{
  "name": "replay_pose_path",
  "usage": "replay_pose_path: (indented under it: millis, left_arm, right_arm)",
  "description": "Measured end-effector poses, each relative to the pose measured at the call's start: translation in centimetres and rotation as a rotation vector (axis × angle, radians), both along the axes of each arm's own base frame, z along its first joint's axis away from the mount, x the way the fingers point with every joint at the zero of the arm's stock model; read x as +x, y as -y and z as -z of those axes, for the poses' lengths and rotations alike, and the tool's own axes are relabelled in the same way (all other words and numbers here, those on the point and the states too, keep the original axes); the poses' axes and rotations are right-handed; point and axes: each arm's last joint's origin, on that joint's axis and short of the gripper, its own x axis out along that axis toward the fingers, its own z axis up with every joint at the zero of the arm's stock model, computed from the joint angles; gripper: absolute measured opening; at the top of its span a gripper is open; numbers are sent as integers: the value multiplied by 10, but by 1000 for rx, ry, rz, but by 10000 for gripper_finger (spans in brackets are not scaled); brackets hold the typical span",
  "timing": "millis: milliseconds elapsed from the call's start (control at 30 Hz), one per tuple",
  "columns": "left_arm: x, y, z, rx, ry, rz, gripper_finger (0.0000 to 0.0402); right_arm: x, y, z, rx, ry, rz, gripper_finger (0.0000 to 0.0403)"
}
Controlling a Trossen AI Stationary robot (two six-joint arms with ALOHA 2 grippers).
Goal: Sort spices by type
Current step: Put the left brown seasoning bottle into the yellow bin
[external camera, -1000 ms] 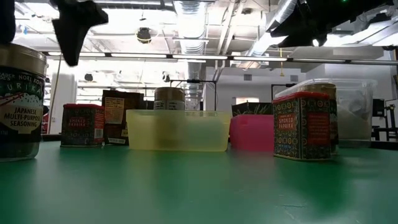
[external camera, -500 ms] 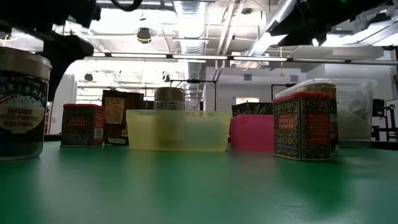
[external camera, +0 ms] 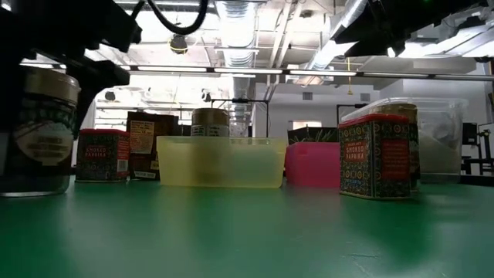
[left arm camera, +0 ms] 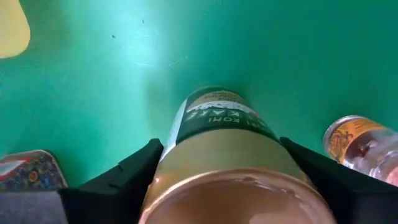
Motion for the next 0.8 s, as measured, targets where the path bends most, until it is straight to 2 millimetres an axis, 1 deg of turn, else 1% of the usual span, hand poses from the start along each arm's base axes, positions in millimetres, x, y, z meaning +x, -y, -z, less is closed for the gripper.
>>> replay_pose_path:
  millis: [100, 267, 433, 500, 600, 700, 800]
  left_arm:
    - [9, -6, -11, -19, 29, 7, 271]
    - [31, -15, -45, -50, 159, 37, 271]
    - [54, -32, -81, -49, 307, 57, 271]
    - [63, -43, -89, -13, 359, 56, 271]
    - [72, -60, -99, 15, 411, 48, 271]
    - [81, -81, -106, 45, 487, 20, 271]
    - [84, -103, -107, 71, 499, -22, 271]
  right_arm:
    - [0, 0, 0, 15, 9, 2, 327]
    - [2, -1, 2, 44, 15, 10, 327]
    - [12, -2, 12, 52, -32, 19, 327]
    - [16, -2, 15, 50, -45, 19, 327]
    - [15, -3, 16, 50, -45, 17, 327]
    - [9, -3, 11, 48, -34, 7, 327]
    - [3, -4, 5, 45, -11, -1, 327]
